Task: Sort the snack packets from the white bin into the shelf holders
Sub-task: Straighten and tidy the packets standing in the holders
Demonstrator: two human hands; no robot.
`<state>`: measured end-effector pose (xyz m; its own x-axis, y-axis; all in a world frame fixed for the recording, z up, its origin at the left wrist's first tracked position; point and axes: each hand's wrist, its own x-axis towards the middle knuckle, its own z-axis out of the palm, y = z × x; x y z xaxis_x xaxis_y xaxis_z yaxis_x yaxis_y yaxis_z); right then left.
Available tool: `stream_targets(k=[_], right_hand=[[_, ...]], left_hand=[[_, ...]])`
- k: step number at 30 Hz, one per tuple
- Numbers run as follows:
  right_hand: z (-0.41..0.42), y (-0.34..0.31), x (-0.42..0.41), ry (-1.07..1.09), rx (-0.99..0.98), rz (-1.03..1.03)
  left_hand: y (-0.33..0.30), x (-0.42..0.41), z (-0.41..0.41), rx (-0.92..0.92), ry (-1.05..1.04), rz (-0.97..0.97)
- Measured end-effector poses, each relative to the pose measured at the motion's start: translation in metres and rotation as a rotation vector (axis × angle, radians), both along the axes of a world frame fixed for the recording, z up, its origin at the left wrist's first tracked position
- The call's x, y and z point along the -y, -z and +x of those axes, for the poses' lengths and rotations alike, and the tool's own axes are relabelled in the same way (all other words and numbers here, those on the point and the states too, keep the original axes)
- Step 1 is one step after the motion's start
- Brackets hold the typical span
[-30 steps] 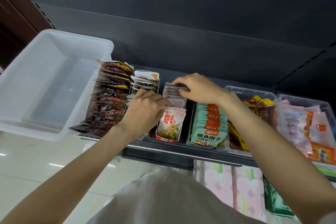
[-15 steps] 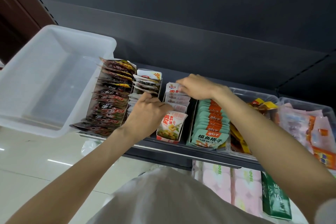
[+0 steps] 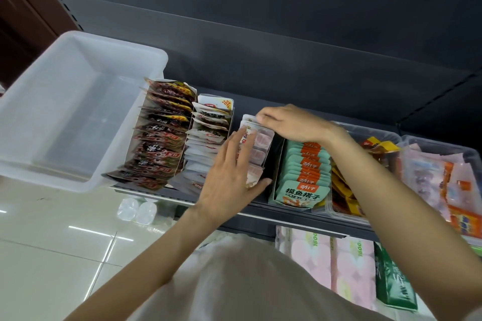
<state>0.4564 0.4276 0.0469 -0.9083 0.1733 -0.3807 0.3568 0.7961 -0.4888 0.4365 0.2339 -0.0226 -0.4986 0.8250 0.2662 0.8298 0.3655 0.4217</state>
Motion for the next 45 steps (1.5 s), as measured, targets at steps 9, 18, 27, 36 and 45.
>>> stream_targets(k=[9, 18, 27, 36, 45], right_hand=[[0.023, 0.011, 0.002, 0.063, -0.138, 0.219], [0.017, 0.009, 0.004, 0.161, -0.325, 0.419], [0.041, 0.0, 0.022, 0.213, -0.434, 0.286], [0.022, 0.008, 0.026, 0.282, -0.148, 0.269], [0.038, 0.007, 0.077, 0.698, -0.273, -0.553]], left_hand=[[0.022, -0.032, 0.02, 0.276, -0.333, 0.271], [0.021, -0.043, 0.011, 0.102, -0.315, 0.295], [0.022, -0.024, 0.019, 0.242, -0.26, 0.314], [0.024, -0.039, 0.003, 0.349, -0.185, 0.209], [0.013, -0.032, -0.002, 0.808, -0.202, 0.283]])
